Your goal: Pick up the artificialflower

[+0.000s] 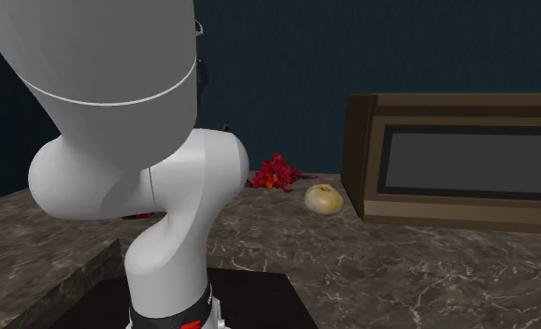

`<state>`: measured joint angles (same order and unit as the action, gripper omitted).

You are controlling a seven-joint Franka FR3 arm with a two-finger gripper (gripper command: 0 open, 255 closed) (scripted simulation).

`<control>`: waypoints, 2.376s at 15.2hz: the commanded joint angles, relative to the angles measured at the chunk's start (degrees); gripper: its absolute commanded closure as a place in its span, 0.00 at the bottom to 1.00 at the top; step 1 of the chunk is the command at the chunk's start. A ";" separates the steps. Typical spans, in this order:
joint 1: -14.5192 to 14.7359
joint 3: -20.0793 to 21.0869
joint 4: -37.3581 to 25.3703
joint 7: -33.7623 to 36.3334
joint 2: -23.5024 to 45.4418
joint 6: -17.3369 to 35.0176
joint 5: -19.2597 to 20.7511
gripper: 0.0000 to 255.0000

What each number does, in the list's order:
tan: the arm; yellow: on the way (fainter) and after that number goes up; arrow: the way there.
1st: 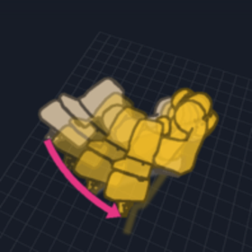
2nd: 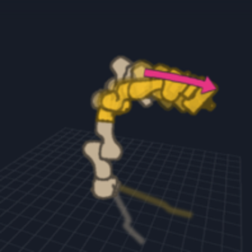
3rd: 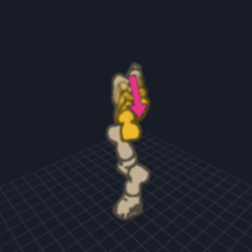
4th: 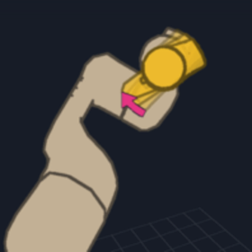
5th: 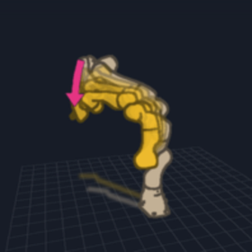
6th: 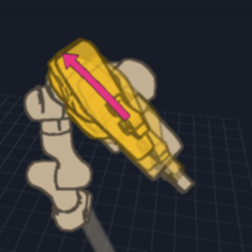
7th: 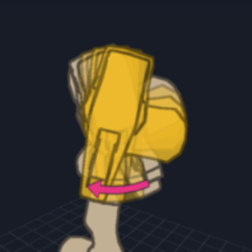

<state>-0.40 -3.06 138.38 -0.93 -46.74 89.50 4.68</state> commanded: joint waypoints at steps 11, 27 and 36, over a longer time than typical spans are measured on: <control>-5.53 -8.71 3.09 -4.26 10.72 13.13 7.40 0.00; -11.98 -22.38 -4.65 -11.59 38.07 32.88 10.93 0.00; -13.72 -25.01 -7.04 -14.51 48.42 40.52 8.01 0.00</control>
<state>-14.07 -28.03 131.34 -15.29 1.03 129.37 12.96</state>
